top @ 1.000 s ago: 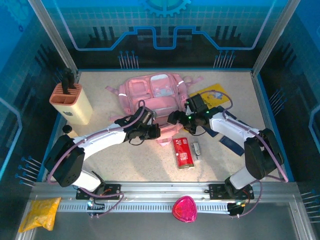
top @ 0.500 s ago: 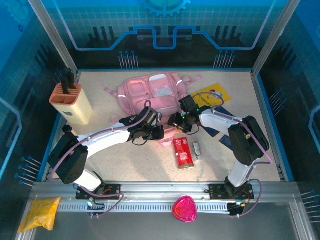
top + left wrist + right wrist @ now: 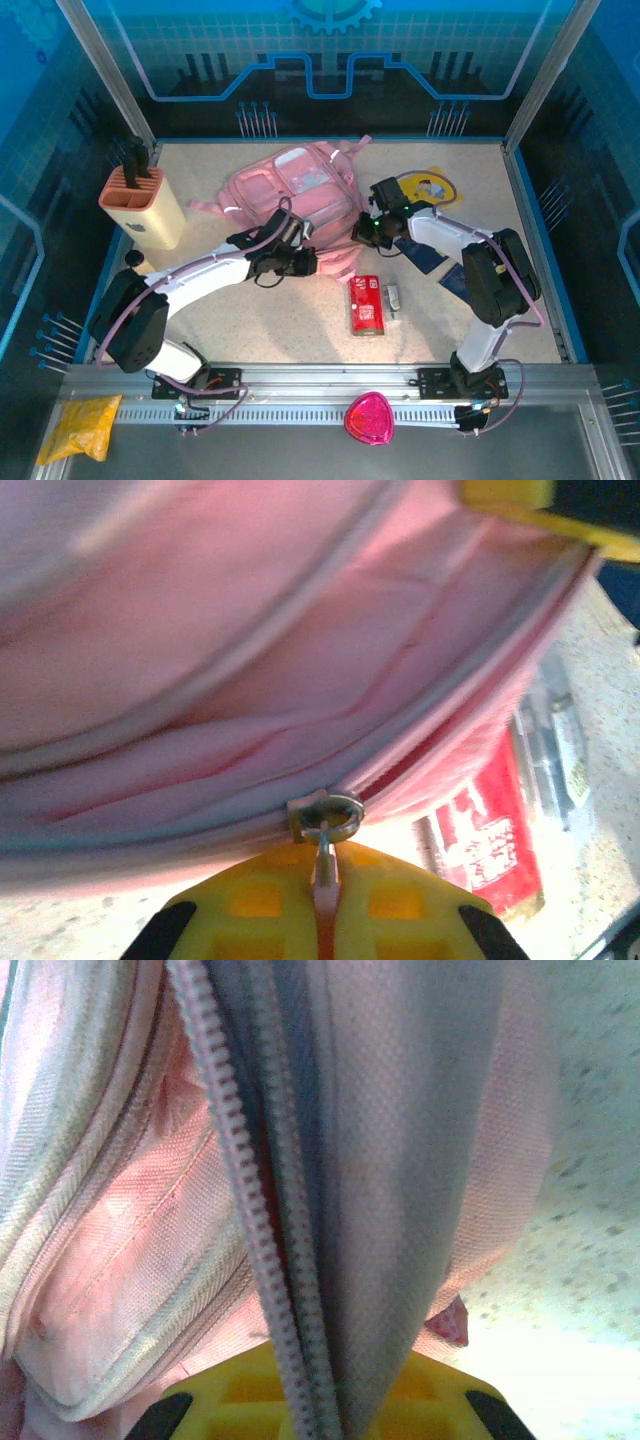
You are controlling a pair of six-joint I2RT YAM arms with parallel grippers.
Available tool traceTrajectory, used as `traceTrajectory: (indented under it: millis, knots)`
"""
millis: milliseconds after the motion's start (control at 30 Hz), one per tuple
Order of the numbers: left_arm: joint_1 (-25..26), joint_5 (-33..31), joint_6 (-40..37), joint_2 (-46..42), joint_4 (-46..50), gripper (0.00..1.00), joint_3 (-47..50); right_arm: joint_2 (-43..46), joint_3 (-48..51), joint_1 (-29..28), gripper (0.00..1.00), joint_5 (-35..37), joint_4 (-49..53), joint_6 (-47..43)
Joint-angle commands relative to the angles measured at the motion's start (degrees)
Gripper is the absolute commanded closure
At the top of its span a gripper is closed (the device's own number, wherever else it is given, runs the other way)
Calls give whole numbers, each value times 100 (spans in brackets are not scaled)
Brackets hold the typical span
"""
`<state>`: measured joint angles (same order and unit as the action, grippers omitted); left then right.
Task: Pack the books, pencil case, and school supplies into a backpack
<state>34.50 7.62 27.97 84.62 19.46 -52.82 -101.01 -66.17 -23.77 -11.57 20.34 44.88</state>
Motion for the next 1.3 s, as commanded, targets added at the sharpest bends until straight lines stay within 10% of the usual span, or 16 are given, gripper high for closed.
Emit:
traceTrajectory:
  millis: [0,300,767,1267]
  knots:
    - [-412,10,-251,-285,424,100,247,-71,-350,385,100,241,43,-505]
    - [-980,174,-358,-159,138,100,448,-371,-984,521,100,-248,156,-835]
    - [-823,179,192,-29,-573,100,371,662,-536,215,31,-53,1266,-903]
    - [-603,65,223,-96,-618,100,323,632,-67,-1055,10,247,508,659]
